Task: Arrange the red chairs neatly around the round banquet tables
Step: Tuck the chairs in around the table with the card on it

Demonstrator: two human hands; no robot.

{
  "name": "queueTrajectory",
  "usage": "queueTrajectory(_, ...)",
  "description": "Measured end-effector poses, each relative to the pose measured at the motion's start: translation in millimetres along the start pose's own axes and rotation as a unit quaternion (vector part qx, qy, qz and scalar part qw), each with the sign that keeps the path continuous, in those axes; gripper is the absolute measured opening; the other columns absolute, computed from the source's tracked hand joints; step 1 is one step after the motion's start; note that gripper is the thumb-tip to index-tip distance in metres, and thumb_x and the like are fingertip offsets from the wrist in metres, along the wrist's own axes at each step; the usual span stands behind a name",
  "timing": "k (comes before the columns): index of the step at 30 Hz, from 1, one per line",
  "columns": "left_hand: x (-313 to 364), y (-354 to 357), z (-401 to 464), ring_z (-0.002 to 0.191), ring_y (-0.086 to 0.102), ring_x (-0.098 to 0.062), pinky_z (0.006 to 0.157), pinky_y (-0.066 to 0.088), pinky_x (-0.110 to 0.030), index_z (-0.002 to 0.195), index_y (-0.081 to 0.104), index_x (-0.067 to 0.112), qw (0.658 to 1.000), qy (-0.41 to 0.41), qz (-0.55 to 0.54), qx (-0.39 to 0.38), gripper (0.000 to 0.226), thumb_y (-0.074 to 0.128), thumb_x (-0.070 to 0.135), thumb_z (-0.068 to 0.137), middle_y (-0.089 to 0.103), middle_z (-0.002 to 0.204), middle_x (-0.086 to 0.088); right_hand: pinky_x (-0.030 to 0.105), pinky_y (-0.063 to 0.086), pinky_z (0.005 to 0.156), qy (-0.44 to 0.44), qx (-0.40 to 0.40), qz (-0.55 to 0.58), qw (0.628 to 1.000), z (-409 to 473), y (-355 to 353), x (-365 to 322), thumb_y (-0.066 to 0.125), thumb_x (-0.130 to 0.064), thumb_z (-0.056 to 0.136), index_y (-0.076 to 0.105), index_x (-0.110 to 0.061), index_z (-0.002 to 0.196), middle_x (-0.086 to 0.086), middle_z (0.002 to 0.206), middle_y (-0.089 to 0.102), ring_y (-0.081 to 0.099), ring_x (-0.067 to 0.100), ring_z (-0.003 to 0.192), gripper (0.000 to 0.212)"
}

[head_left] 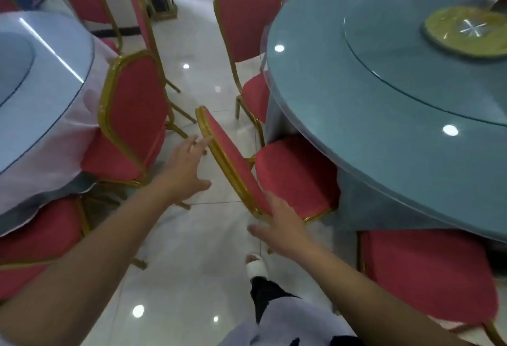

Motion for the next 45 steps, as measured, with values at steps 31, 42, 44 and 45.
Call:
queueTrajectory(31,-14,-11,99,0.091,0.063,-0.015,0.065,0.044,-0.031,0.101,0.065,0.037,0.885,0.426,0.183,-0.055,0.022,0.056,0.026,0.084,0.066,0.093,0.011,0.035,0.051,0.082,0.239,0.222,0.103,0.939,19,64,-59,0.048,0.004,0.077,0.071,-0.024,0.116,0.002,0.109,0.07,0.062,0.024,0.1,0.053)
queueTrajectory(42,-25,-7,120,0.088,0.062,-0.015,0.081,0.052,-0.038,0.09,0.06,0.042,0.894,0.39,0.16,-0.151,0.022,0.071,0.038,0.072,0.065,0.087,0.013,0.039,0.058,0.074,0.306,0.289,0.104,0.901,-2,67,-44,0.055,-0.002,0.078,0.073,-0.024,0.094,0.0,0.086,0.071,0.068,0.02,0.081,0.033)
queueTrajectory(44,-32,-10,126,0.09,0.063,-0.018,0.079,0.052,-0.037,0.091,0.063,0.039,0.901,0.388,0.132,-0.139,0.02,0.068,0.025,0.077,0.067,0.089,0.009,0.038,0.057,0.072,0.313,0.289,0.1,0.899,0,68,-42,0.058,-0.002,0.077,0.074,-0.02,0.093,0.002,0.085,0.072,0.068,0.021,0.081,0.029)
queueTrajectory(45,-33,-10,126,0.089,0.063,-0.02,0.077,0.052,-0.037,0.091,0.065,0.036,0.905,0.386,0.121,-0.131,0.023,0.065,0.018,0.077,0.067,0.089,0.008,0.038,0.057,0.072,0.314,0.282,0.101,0.901,2,68,-40,0.059,-0.003,0.077,0.073,-0.018,0.09,0.004,0.084,0.072,0.069,0.023,0.081,0.024)
Point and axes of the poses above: each hand's wrist, its own z-axis towards the middle knuckle, its own y-axis out of the palm, x = y × z, the point moved 7 cm from there along z, towards the middle knuckle
